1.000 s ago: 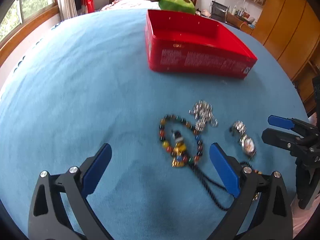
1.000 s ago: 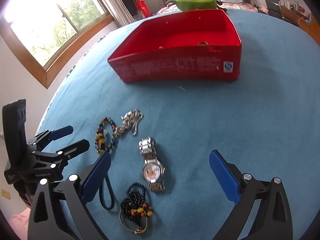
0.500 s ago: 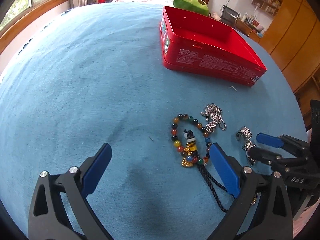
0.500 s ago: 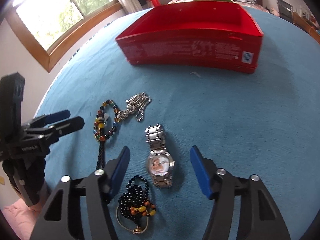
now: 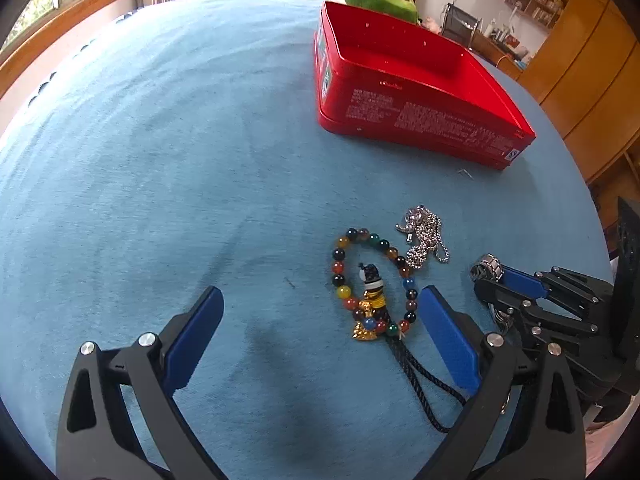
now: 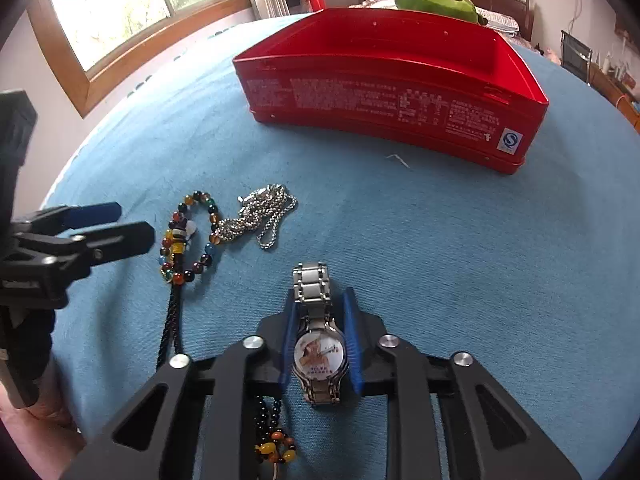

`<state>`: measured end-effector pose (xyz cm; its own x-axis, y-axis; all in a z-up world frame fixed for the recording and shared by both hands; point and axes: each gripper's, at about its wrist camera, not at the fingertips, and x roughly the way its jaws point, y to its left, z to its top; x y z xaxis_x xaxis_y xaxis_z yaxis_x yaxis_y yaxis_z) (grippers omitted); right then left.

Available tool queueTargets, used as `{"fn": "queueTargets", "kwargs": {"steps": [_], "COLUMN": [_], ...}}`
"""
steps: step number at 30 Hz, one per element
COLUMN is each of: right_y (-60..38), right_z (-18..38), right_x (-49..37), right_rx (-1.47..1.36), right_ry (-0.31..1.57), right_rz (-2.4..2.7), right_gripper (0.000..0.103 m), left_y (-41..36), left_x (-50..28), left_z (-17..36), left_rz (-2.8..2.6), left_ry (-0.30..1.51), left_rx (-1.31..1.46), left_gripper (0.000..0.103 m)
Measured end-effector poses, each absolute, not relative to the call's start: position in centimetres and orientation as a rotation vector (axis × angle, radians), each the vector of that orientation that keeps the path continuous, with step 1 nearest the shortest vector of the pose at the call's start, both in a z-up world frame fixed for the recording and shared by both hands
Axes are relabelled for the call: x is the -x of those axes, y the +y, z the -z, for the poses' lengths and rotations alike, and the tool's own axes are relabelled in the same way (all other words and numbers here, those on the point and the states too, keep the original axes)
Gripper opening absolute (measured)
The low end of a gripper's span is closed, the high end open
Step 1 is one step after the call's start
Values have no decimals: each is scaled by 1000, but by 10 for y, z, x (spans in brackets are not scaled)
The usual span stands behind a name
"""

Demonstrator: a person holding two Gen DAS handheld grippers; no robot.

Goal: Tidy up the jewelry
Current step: 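Grasp the silver wristwatch with the right tool while the left tool grasps the figurine bracelet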

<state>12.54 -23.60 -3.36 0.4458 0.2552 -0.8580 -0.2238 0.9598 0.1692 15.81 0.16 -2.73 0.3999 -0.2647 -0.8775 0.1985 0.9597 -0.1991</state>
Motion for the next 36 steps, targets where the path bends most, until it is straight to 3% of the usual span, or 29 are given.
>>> {"fn": "queueTargets", "kwargs": {"steps": [9, 12, 18, 24, 27, 32, 36], "right_y": [-274, -281, -280, -281, -282, -282, -282], "right_z": [20, 18, 21, 21, 21, 21, 21], "right_x": [-124, -122, -121, -123, -124, -124, -124], "right_rx": [-125, -138, -148, -159, -163, -164, -165], "right_ry": [1034, 1025, 1029, 1033, 1034, 1035, 1036], "right_rz": [-264, -256, -266, -270, -272, -274, -274], "right_gripper": [17, 16, 16, 16, 16, 16, 16], "left_y": [-12, -18, -24, -34, -36, -30, -21], "left_x": [-173, -175, -176, -180, -182, -185, -185], "left_z": [38, 40, 41, 42, 43, 41, 21], "left_rz": [326, 323, 362, 405, 389, 404, 428], "left_ry": [1186, 1188, 1198, 1207, 1205, 1176, 1112], "left_rx": [82, 59, 68, 70, 68, 133, 174], "left_gripper": [96, 79, 77, 47, 21, 11, 10]}}
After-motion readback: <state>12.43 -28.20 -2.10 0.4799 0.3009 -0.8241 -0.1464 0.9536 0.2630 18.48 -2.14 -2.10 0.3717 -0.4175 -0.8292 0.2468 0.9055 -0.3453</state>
